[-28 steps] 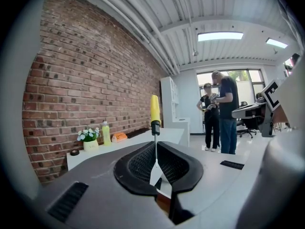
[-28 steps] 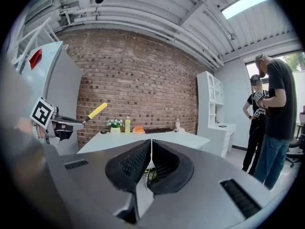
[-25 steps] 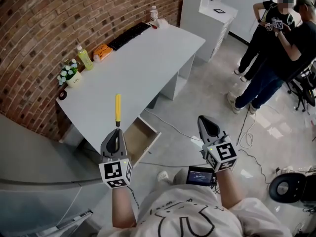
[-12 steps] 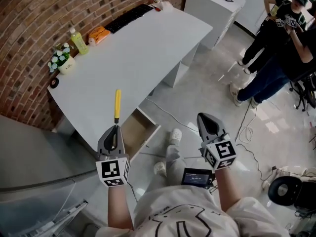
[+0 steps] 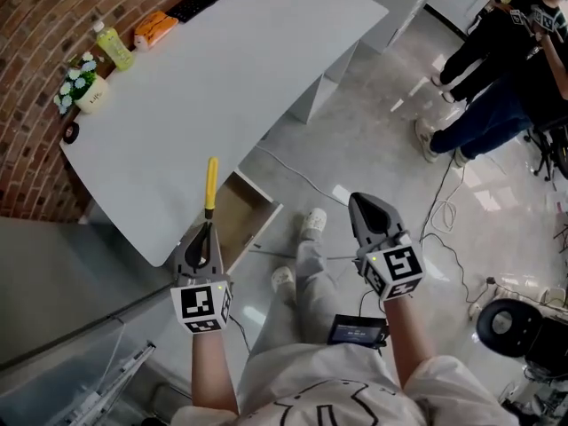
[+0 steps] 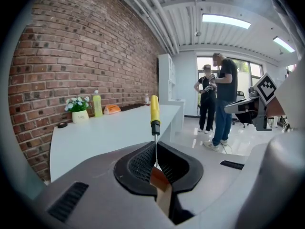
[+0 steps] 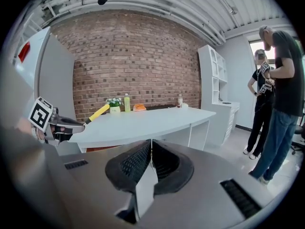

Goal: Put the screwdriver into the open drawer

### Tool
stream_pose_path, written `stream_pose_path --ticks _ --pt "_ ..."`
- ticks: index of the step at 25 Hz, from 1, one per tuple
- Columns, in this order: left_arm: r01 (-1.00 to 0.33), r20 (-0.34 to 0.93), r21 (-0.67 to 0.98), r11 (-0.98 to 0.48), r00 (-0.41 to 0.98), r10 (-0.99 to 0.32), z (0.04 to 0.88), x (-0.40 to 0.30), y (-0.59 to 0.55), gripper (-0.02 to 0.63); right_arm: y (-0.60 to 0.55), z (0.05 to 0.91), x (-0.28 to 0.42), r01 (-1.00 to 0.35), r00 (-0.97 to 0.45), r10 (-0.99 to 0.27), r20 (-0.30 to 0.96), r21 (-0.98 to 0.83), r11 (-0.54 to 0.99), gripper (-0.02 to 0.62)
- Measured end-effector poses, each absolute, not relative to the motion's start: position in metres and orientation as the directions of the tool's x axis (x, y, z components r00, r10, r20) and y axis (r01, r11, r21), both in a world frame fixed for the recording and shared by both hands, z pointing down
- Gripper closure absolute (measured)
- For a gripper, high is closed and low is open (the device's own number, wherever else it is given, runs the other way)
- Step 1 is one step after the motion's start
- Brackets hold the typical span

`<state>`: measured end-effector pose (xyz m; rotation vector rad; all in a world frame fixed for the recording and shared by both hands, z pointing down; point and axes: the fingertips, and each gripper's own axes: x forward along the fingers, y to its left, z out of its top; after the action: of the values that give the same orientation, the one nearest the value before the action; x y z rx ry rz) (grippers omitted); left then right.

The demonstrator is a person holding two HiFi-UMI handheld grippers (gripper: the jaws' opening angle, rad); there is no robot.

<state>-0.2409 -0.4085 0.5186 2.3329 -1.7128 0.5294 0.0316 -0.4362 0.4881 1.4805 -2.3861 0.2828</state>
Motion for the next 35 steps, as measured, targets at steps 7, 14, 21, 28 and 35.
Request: stream_pose_path --ticks 7,14,21,28,35 --pt "-0.946 0.470 -0.024 -0.324 0.276 -0.839 0.569 -0.234 -0.396 0.586 -0.426 0.533 0.041 -0.903 -0.398 -0.812 0.426 -0.029 0.428 0.575" --pt "-0.948 0.523 0.006 -0.317 0.273 -0.807 0.626 -0.230 -0.386 0.586 -0.434 0.574 0.042 -0.897 -0.406 -0.794 0.453 -0.031 0.441 0.575" --pt "-0.956 0.569 0.020 -0.292 0.251 -0.783 0.679 -0.242 -0.394 0.586 -0.452 0.611 0.033 -0.880 -0.430 -0.772 0.468 -0.027 0.474 0.575" --pt "-0.956 0.619 0.031 -0.293 0.248 -0.745 0.718 -0.247 -0.416 0.586 -0.460 0.657 0.032 -0.866 -0.440 -0.726 0.528 -0.035 0.499 0.575" --pt "-0.967 0.696 0.076 -0.243 0.226 -0.681 0.763 -0.249 -0.434 0.586 -0.488 0.678 0.043 -0.869 -0.427 -0.722 0.544 -0.025 0.495 0.575"
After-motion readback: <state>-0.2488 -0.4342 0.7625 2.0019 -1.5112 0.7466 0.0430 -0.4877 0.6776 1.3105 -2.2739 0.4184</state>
